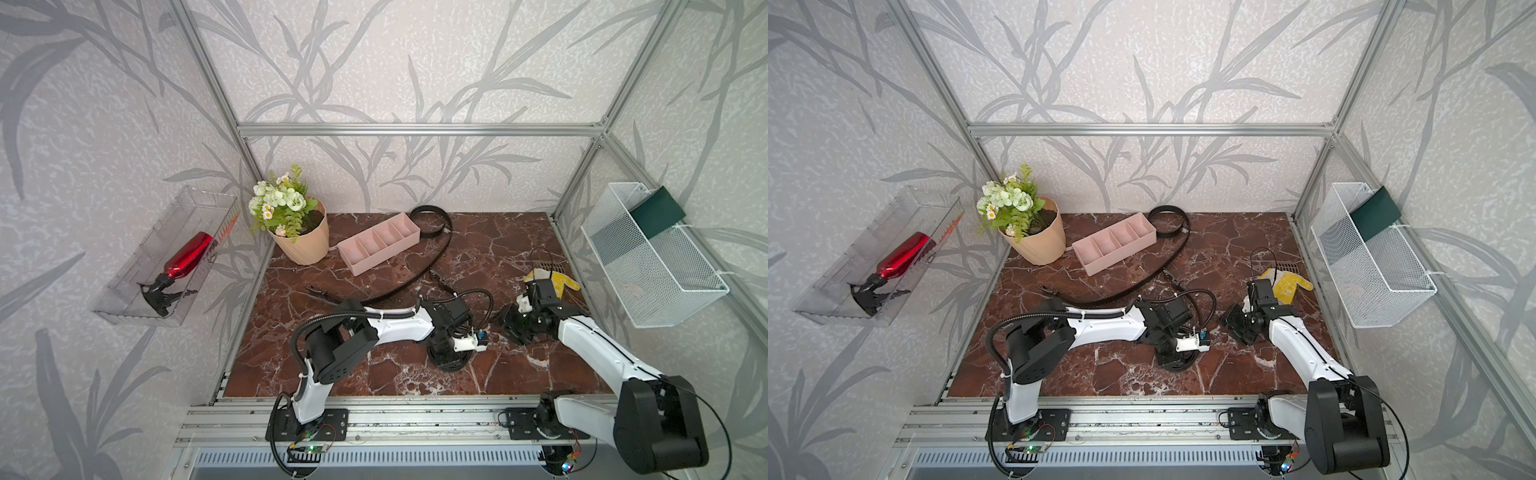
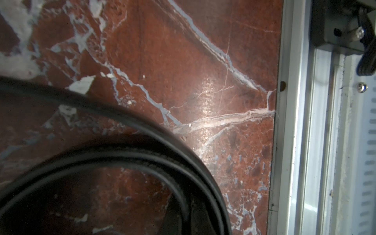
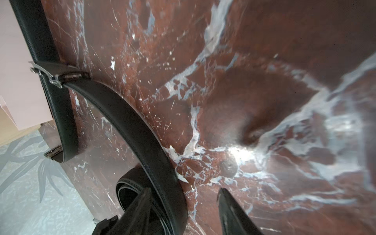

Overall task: Place the belts into the storage roll
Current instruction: Roll the belt at the center of the board.

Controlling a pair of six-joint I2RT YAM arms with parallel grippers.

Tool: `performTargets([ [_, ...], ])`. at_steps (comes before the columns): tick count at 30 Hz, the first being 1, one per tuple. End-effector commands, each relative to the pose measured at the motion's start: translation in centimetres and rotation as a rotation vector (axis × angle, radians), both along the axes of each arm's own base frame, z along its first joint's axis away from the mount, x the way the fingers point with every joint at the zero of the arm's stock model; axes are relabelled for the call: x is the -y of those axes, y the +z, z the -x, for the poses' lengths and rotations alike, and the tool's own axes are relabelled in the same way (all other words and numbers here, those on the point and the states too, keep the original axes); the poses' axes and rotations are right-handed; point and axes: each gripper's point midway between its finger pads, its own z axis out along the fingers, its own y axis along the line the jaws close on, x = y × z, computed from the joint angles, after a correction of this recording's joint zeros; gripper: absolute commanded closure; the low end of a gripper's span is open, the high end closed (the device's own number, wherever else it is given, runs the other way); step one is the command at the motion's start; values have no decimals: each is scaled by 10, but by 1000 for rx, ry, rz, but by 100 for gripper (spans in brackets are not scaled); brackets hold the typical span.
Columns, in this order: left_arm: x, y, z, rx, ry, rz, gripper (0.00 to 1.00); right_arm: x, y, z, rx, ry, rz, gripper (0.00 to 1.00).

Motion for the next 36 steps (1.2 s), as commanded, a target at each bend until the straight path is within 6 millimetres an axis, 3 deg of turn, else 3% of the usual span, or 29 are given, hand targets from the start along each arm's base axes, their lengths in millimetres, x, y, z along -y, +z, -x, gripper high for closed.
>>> performTargets([
  [1, -16, -30, 15, -57, -45, -92, 95, -26, -13, 8, -42, 14, -162, 45],
  [5, -18, -32, 19, -76, -60, -102, 95, -51, -25, 11, -72, 108, -241, 45],
  [11, -19, -33, 21, -102, -68, -101, 96, -64, -29, 18, -70, 176, -241, 45],
  [19, -16, -30, 20, -117, -82, -93, 96, -68, -34, 39, -104, 261, -213, 46],
  [24, -12, -27, 20, -122, -90, -80, 96, -70, -47, 50, -152, 301, -139, 53],
  [31, -5, -19, 17, -115, -85, -49, 96, -57, -60, 57, -175, 360, 53, 63],
  [36, 0, -1, 10, -75, -75, 3, 96, -49, -66, 60, -186, 390, 129, 69],
])
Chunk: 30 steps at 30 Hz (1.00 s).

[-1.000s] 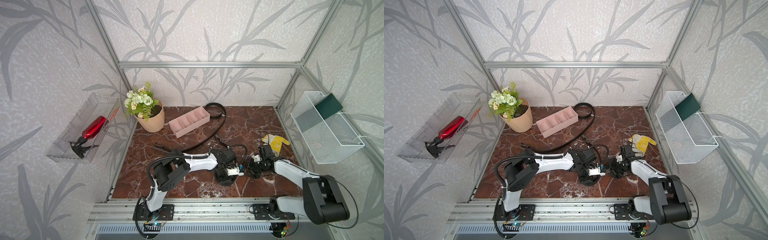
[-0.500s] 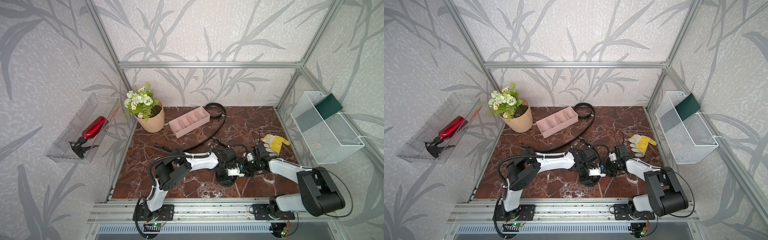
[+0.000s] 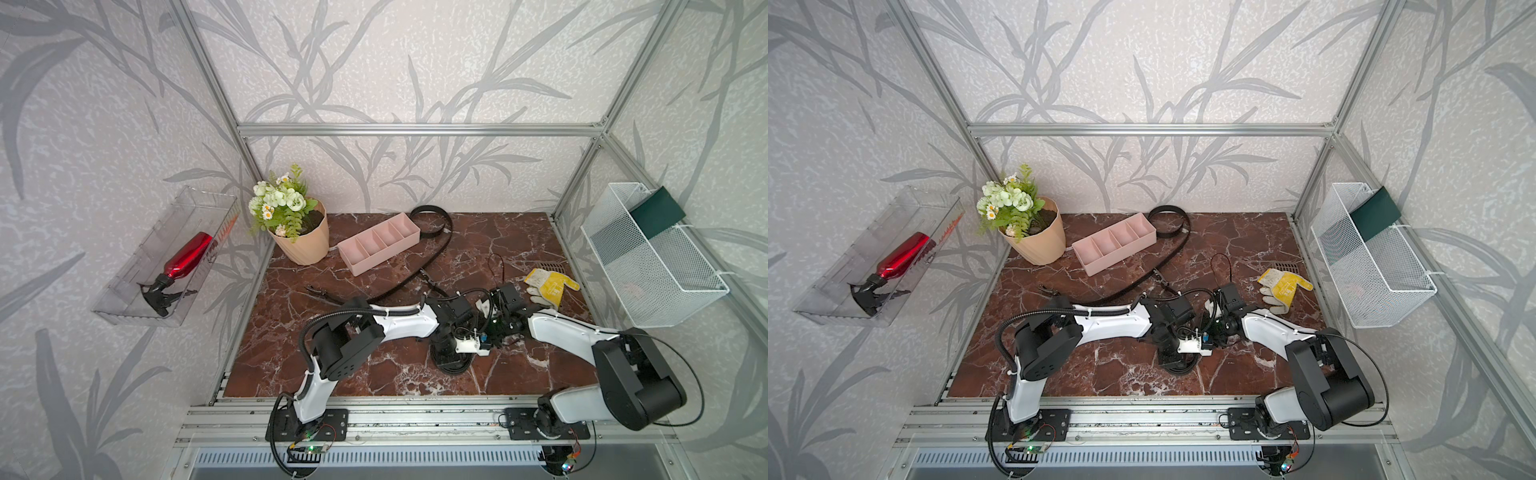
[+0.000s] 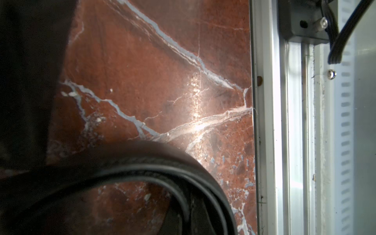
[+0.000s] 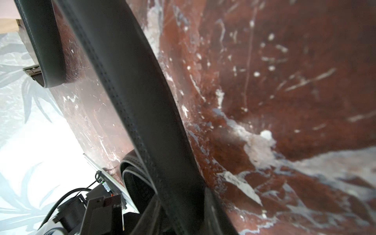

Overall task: Place the belts into the storage roll
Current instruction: Roll the belt at the center of the board.

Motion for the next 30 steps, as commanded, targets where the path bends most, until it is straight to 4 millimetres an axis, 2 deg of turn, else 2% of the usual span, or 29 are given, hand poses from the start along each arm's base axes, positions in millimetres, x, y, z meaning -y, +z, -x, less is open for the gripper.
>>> performTargets([
  [1, -2, 1, -3, -3, 26, 0, 96, 34, -47, 47, -156, 41, 243, 69],
  [4, -2, 8, -10, 0, 43, 18, 96, 34, -52, 53, -167, 57, 258, 70],
  [11, -8, 3, -14, 1, 54, 2, 96, 42, -53, 64, -175, 107, 331, 70],
  [15, -11, -1, -17, 9, 71, -7, 96, 47, -51, 70, -177, 119, 358, 63],
  [19, -14, -2, -20, 9, 93, -12, 96, 49, -53, 74, -183, 107, 361, 62],
  [25, -16, 0, -25, 15, 118, 4, 96, 51, -57, 79, -193, 99, 362, 71],
  [30, -21, -4, -23, 5, 107, -9, 95, 34, -45, 75, -134, 87, 241, 57],
])
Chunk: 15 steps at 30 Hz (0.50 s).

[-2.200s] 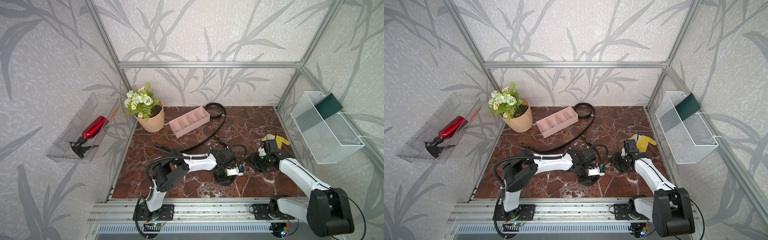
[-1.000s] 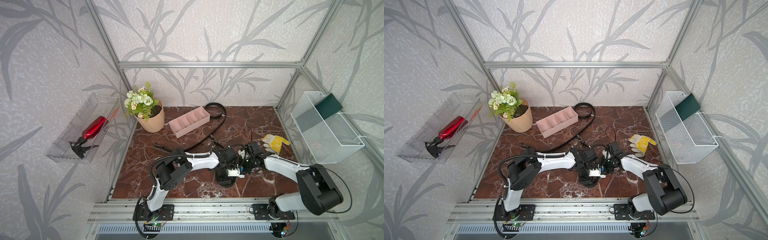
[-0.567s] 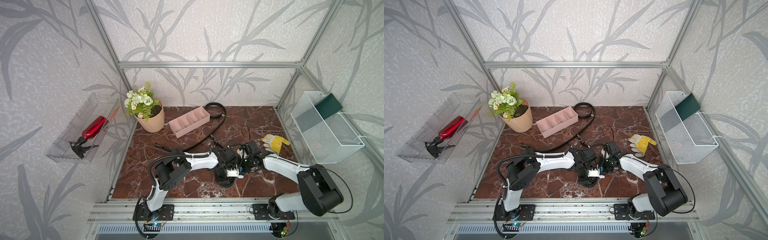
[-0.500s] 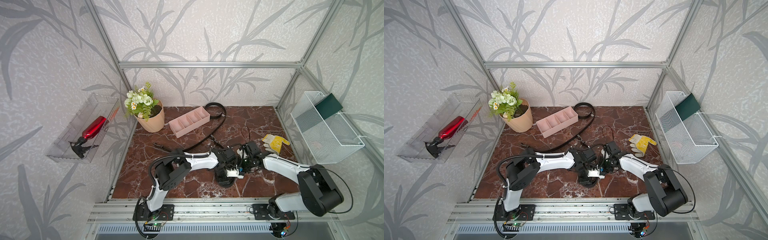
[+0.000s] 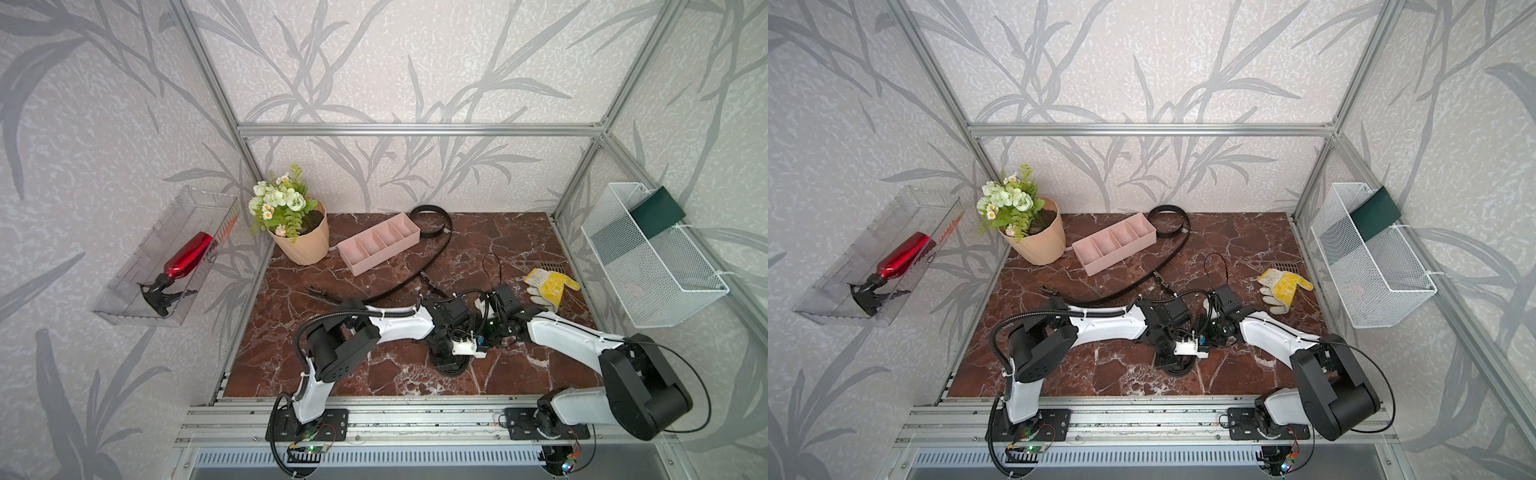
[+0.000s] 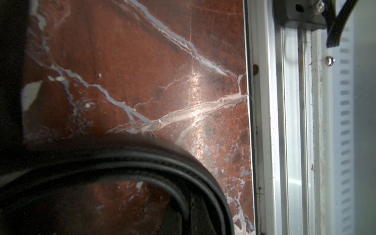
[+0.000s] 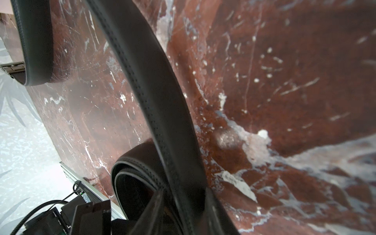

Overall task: Place the belts into the storage roll
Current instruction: Roll the belt at the center of the board.

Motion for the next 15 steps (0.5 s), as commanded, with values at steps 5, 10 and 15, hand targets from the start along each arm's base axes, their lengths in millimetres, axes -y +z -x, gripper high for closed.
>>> performTargets([
  [5, -12, -8, -22, -9, 117, -33, 96, 28, -33, 71, -170, -48, 35, 45],
  [10, -14, -5, -23, -15, 139, -17, 96, 42, -35, 83, -199, -85, 53, 45],
  [15, -16, -1, -25, -14, 148, -5, 96, 49, -28, 88, -184, -101, 46, 45],
])
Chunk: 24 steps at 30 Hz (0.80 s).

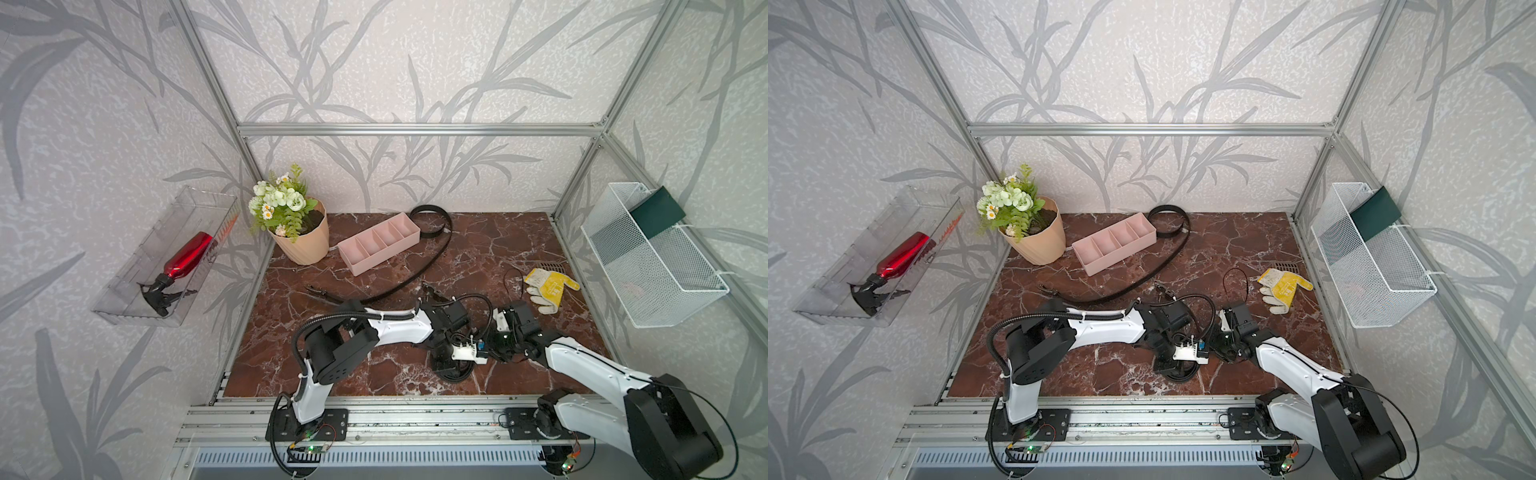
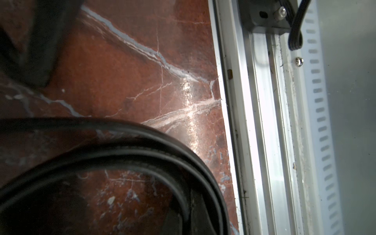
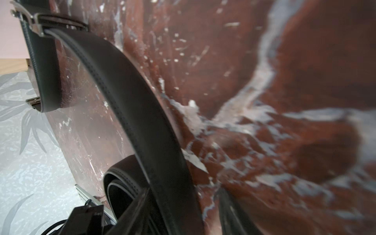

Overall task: Place the belts into the storage roll
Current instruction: Roll the belt at the center of the board.

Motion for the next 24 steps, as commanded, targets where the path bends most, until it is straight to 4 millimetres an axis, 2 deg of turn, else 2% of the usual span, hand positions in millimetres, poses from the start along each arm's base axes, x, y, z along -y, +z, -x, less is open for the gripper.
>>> performTargets([
  [1, -15, -4, -38, 14, 174, -51, 96, 18, -26, 68, -224, 73, 70, 45],
  [4, -16, -5, -38, 7, 174, -55, 96, 18, -26, 77, -237, 76, 56, 45],
  [7, -15, -6, -38, 4, 174, -54, 96, 11, -23, 76, -218, 87, 5, 45],
  [11, -15, -6, -37, 2, 173, -51, 96, -10, -11, 62, -143, 74, -93, 44],
  [17, -19, -10, -33, -8, 173, -63, 96, -27, -8, 48, -82, 34, -151, 44],
  [24, -30, -17, -21, -18, 152, -88, 96, -29, -10, 30, -23, -30, -123, 44],
])
